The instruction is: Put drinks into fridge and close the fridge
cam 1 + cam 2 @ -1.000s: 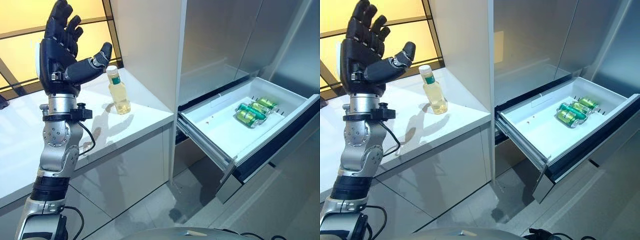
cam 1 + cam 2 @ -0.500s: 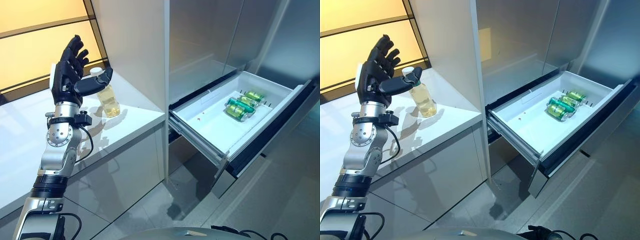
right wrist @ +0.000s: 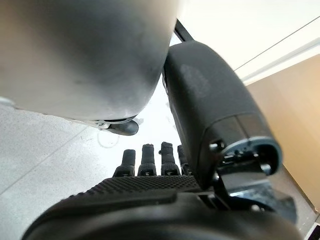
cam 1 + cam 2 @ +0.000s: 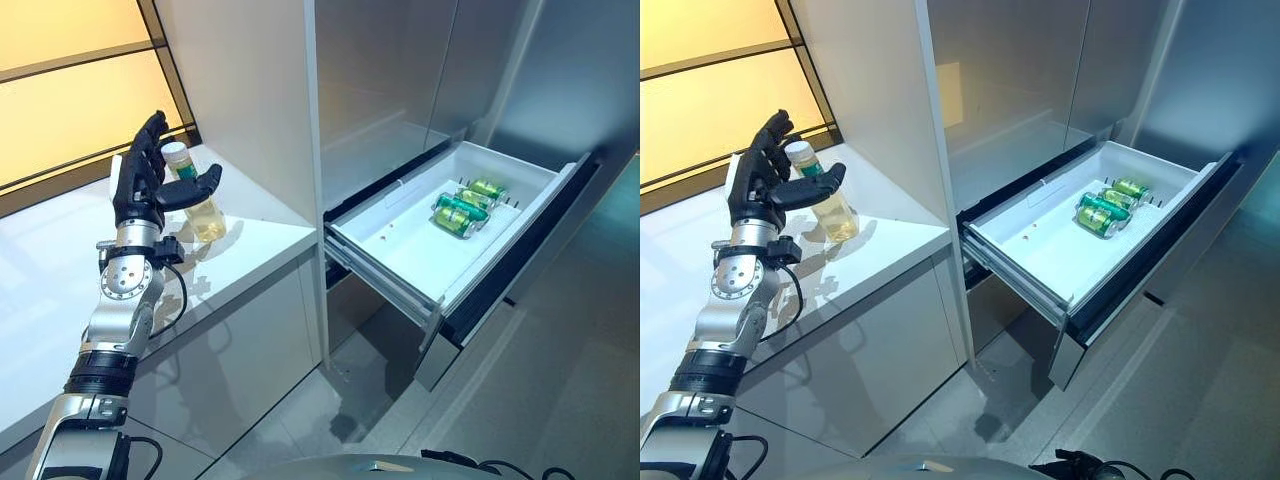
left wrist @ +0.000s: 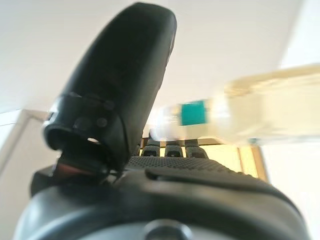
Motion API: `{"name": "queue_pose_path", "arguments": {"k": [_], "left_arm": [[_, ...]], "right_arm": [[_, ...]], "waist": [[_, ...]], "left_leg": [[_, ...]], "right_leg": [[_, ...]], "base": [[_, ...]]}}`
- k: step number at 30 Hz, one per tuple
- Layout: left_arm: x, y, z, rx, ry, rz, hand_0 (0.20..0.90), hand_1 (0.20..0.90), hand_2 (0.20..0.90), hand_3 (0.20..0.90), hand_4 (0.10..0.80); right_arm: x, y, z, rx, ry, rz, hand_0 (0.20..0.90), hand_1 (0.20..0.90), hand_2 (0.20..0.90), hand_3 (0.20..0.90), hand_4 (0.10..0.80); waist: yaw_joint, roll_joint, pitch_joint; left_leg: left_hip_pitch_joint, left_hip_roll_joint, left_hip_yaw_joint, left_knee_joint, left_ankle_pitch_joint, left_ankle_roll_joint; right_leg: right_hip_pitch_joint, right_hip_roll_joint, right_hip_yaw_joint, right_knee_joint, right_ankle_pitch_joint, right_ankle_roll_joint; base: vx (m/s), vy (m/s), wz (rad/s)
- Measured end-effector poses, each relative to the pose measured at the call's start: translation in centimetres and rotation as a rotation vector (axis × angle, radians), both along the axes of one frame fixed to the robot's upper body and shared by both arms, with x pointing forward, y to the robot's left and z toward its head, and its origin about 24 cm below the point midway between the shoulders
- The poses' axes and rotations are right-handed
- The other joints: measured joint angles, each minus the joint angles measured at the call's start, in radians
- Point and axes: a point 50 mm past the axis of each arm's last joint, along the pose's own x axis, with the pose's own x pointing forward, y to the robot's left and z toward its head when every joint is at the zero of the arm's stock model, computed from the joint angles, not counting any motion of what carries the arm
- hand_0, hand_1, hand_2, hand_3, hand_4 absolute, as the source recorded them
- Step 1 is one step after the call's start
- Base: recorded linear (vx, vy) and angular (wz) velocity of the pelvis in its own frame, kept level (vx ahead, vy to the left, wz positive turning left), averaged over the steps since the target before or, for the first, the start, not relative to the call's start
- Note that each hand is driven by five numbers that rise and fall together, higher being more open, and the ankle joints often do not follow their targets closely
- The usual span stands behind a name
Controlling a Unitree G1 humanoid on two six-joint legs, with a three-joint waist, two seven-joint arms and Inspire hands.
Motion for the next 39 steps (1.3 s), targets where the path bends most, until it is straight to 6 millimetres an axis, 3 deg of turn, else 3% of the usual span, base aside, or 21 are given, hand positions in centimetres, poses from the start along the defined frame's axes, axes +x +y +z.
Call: {"name": "queue_pose_path", "arguments": {"k": [29, 30, 31, 32, 39], "left_arm": [[-0.6, 2.9, -4.7, -0.034, 0.179, 0.199, 0.9, 0.9, 0.9, 0.9, 0.8], [-0.6, 2.9, -4.7, -0.038, 0.178, 0.199, 0.662, 0.662, 0.662, 0.623, 0.523], [-0.6, 2.8, -4.7, -0.047, 0.165, 0.195, 0.502, 0.502, 0.502, 0.436, 0.336], [-0.6, 2.7, -4.6, -0.049, 0.157, 0.192, 0.3, 0.3, 0.3, 0.2, 0.1], [-0.6, 2.5, -4.6, -0.072, 0.135, 0.186, 0.3, 0.3, 0.3, 0.2, 0.1]], "right_arm": [[0.1, 0.4, 0.0, 0.012, -0.007, 0.002, 0.9, 0.9, 0.9, 0.9, 0.8], [0.1, 0.4, 0.0, 0.012, -0.008, 0.002, 0.9, 0.9, 0.9, 0.9, 0.8], [0.1, 0.4, 0.0, 0.012, -0.007, 0.002, 0.9, 0.9, 0.9, 0.9, 0.8], [0.1, 0.4, 0.0, 0.013, -0.007, 0.002, 0.9, 0.9, 0.9, 0.9, 0.8], [0.1, 0.6, -0.1, 0.017, -0.007, 0.005, 0.9, 0.9, 0.9, 0.9, 0.8]], "waist": [[-0.046, -0.015, 0.006], [-0.047, -0.016, 0.006], [-0.047, -0.017, 0.007], [-0.047, -0.018, 0.008], [-0.046, -0.027, 0.007]], "left_leg": [[0.026, 0.001, 0.036, 0.0, -0.009, 0.005], [0.027, 0.001, 0.037, 0.0, -0.009, 0.005], [0.027, 0.001, 0.037, 0.0, -0.009, 0.005], [0.027, 0.001, 0.037, 0.0, -0.009, 0.005], [0.027, 0.001, 0.037, 0.0, -0.009, 0.006]], "right_leg": [[0.009, -0.001, 0.035, 0.0, 0.001, 0.003], [0.009, -0.001, 0.037, 0.0, 0.001, 0.003], [0.009, -0.001, 0.037, 0.0, 0.001, 0.003], [0.009, -0.001, 0.037, 0.0, 0.001, 0.003], [0.009, -0.001, 0.038, 0.0, 0.001, 0.003]], "base": [[0.009, 0.006, -0.03], [0.0, 0.0, 0.0], [0.0, 0.0, 0.0], [0.0, 0.0, 0.0], [0.0, 0.0, 0.0]]}}
